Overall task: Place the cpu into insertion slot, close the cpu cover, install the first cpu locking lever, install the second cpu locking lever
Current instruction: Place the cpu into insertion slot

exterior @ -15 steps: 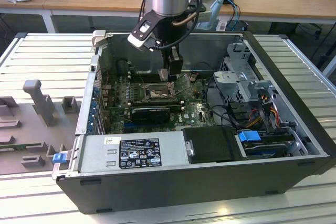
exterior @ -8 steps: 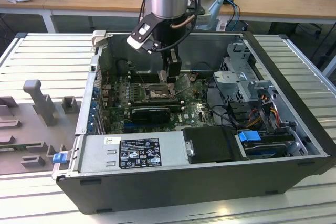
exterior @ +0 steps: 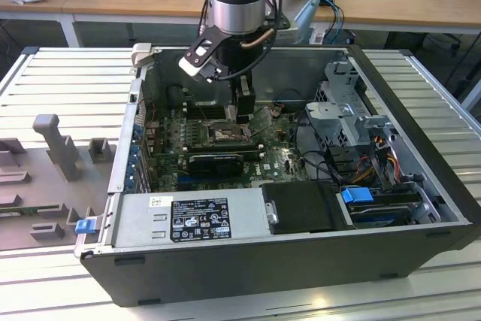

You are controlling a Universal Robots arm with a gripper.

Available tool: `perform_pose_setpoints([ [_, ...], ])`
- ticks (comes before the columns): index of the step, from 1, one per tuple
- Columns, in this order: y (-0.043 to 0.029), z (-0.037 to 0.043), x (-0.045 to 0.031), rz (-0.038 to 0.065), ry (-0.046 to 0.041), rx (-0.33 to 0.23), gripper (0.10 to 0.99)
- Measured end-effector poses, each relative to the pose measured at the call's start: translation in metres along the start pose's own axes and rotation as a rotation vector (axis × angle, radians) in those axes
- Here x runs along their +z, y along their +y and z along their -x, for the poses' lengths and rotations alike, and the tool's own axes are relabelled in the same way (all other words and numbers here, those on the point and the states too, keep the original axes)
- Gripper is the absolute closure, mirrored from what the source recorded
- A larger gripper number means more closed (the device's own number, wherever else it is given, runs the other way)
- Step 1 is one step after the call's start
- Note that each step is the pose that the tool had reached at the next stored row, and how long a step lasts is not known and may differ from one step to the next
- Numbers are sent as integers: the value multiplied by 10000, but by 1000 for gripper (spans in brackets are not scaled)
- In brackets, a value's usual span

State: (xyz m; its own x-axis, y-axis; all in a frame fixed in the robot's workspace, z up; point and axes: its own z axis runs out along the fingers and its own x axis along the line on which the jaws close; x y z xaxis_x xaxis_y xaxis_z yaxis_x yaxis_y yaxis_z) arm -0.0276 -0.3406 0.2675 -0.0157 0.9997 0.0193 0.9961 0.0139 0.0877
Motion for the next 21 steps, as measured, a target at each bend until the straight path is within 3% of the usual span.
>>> perform_pose_setpoints([
  [3,-1,0,11,10,-51,565,557],
  [18,-3,0,28,12,-53,612,557],
  [21,-8,0,38,18,-76,880,557],
])
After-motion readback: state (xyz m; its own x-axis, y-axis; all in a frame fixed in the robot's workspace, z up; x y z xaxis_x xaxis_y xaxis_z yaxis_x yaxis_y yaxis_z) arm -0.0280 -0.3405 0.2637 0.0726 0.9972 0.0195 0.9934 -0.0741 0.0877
